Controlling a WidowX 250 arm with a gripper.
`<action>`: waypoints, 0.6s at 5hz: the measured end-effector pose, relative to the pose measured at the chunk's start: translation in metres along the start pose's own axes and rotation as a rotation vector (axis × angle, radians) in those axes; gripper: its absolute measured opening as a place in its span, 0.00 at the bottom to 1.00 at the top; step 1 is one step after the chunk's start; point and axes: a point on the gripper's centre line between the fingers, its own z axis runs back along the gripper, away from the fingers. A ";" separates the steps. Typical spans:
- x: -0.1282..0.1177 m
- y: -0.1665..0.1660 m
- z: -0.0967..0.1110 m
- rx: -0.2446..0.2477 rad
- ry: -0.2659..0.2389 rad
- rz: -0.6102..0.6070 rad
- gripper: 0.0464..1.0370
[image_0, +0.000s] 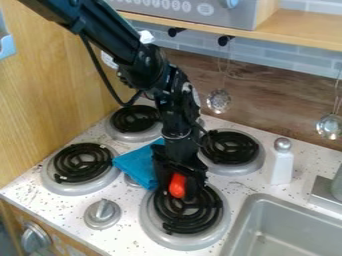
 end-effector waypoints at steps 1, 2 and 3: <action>-0.001 0.000 -0.003 -0.001 0.006 0.002 0.96; -0.020 -0.004 0.005 0.001 0.000 0.020 0.96; -0.021 -0.008 0.037 -0.008 -0.058 0.023 0.96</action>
